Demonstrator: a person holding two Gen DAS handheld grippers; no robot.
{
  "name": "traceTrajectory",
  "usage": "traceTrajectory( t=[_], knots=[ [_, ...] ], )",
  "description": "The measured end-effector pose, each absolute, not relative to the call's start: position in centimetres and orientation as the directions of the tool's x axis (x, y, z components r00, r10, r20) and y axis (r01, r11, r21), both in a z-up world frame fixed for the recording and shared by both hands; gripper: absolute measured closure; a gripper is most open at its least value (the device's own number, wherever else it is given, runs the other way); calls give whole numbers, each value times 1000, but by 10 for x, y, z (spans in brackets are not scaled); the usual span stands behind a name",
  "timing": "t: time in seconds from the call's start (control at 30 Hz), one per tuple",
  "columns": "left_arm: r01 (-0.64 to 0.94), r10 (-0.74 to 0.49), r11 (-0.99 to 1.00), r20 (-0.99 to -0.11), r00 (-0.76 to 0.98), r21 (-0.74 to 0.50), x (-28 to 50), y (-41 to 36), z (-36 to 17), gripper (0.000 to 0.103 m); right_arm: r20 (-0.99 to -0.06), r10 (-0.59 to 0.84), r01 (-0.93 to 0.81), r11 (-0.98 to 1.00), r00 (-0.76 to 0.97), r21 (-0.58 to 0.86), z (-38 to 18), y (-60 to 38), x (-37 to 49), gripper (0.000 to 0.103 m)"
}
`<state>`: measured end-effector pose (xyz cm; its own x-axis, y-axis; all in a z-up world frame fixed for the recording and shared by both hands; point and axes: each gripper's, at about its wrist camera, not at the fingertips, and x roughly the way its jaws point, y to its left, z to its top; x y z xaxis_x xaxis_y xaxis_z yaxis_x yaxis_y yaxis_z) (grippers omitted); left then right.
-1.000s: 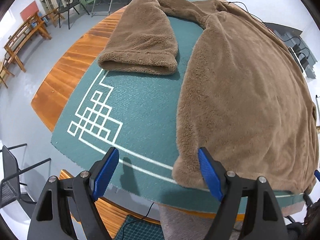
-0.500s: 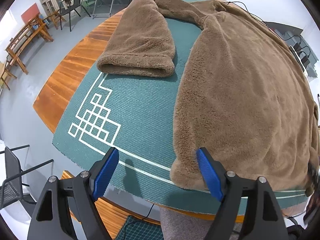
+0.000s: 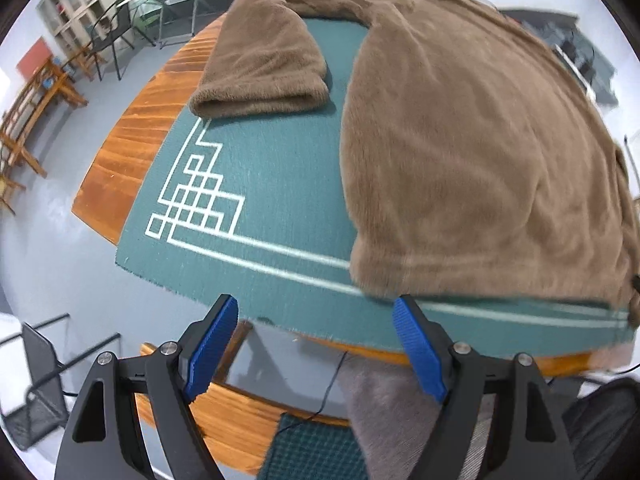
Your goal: Fold clothes
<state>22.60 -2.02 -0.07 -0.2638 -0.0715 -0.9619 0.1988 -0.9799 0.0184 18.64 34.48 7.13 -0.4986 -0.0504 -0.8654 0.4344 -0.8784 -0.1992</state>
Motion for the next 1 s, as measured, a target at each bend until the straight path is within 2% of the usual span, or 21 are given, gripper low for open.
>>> traceTrajectory(
  t=[0.13,0.23,0.47,0.67,0.87,1.0],
  knots=[
    [190,-76,-981,-962,-262,25,226,-7,0,20,-893,-36,561,-789,-448,-249,60,337,213,1],
    [188,-72,-982,-961,-265,21,215,-5,-5,20,-900,1,545,-795,-436,-266,47,334,214,1],
    [208,-88,-978,-958,-272,31,207,6,-1,20,-890,-6,513,-819,-456,-257,44,312,198,1],
    [253,-71,-968,-953,-295,-6,193,1,-3,20,-878,-86,355,-930,-470,-99,58,320,152,1],
    [275,-6,-956,-933,-361,-100,174,0,11,20,-872,-149,166,-983,-466,79,67,339,117,1],
    [296,42,-939,-914,-403,-174,158,1,24,20,-874,-140,86,-990,-465,113,63,352,92,1]
  ],
)
